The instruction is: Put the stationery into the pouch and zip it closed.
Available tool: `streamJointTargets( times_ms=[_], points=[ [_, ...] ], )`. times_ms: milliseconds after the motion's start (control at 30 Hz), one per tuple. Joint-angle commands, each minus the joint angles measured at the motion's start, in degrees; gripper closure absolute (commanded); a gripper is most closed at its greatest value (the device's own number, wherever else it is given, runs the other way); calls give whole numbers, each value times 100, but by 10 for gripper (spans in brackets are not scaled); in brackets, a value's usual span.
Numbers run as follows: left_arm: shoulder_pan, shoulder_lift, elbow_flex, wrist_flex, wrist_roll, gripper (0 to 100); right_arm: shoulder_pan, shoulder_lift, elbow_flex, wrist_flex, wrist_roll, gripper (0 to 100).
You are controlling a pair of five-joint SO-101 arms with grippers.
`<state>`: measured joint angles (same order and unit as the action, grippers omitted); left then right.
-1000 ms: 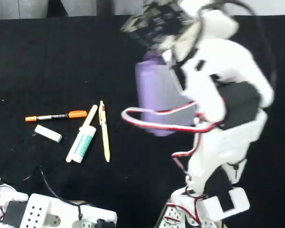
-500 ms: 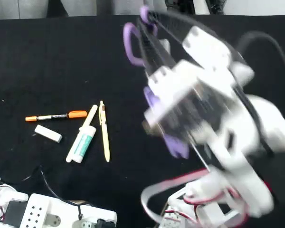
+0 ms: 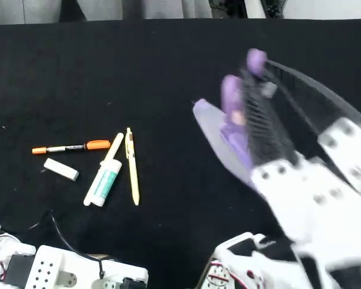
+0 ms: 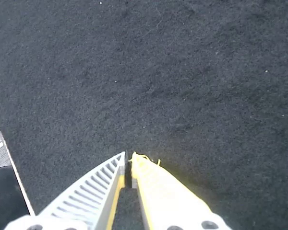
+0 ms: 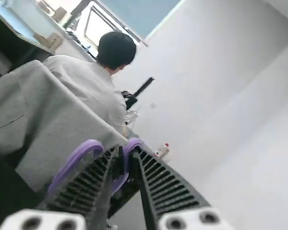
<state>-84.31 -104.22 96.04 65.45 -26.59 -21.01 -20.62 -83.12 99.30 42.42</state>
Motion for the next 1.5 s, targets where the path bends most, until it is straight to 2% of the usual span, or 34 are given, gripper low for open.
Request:
streamJointTargets(
  times_ms=[0, 233, 433, 567, 700, 967, 1067, 1133, 1333, 1467],
  points=[
    [-4, 9, 127, 35, -44, 967, 563, -734, 954, 185, -352, 988],
    [66, -26, 119, 26, -44, 967, 791, -2387, 3345, -105, -475, 988],
    [1235, -26, 31, -26, -44, 967, 782, -2545, 4857, -1169, -870, 988],
    [1727, -26, -462, -18, -35, 967, 782, -2545, 5604, -1978, -1037, 988],
    [2237, -35, -1209, -255, -35, 967, 782, -2545, 6053, -2207, -1081, 988],
    [4338, -35, -1710, -1723, -35, 967, 782, -2589, 6079, -1855, -1081, 988],
    [5288, -35, -1754, -1960, -26, 967, 818, -2589, 6044, -1793, -1046, 988],
    [5886, -35, -1982, -1881, 202, 967, 818, -2589, 6053, -1785, -1037, 988],
    [7213, -35, -2976, -1099, 1776, 967, 818, -2589, 6053, -1618, -1029, 988],
    [8198, -35, -3512, -651, 2110, 967, 818, -2589, 6070, -1591, -1020, 988]
  ],
)
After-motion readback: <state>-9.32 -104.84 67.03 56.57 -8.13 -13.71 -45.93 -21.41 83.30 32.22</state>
